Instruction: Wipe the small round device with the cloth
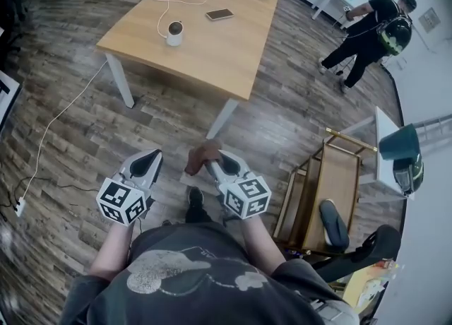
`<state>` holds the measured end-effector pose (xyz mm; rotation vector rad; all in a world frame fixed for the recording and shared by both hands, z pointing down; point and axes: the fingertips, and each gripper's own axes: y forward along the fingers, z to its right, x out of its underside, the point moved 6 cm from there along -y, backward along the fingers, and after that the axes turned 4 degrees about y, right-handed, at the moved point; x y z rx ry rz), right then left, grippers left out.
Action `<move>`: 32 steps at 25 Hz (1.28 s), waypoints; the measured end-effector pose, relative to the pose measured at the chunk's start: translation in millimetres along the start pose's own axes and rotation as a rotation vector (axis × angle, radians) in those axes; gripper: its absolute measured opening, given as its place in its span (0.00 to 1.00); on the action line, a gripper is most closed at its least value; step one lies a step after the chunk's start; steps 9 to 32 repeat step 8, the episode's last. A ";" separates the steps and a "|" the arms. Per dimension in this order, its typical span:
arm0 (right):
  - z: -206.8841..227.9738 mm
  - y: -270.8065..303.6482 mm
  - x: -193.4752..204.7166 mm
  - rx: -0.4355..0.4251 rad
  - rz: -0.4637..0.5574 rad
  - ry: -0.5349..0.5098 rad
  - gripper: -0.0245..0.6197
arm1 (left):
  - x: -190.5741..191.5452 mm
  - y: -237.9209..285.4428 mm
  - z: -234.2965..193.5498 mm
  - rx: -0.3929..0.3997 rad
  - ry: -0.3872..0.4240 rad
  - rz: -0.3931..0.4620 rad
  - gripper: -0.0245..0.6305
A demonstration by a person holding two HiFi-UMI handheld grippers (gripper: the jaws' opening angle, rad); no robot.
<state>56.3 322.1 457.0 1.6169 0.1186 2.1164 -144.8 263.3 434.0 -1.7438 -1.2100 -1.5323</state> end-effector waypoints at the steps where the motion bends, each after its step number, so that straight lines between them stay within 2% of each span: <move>1: -2.5 -3.5 0.0 -0.001 0.001 -0.007 0.12 | 0.8 -1.8 3.1 0.004 -0.005 0.004 0.06; 8: -17.7 -20.0 10.3 0.018 0.016 -0.022 0.12 | 8.5 -17.4 20.4 0.046 -0.004 0.016 0.06; 32: -17.7 -20.0 10.3 0.018 0.016 -0.022 0.12 | 8.5 -17.4 20.4 0.046 -0.004 0.016 0.06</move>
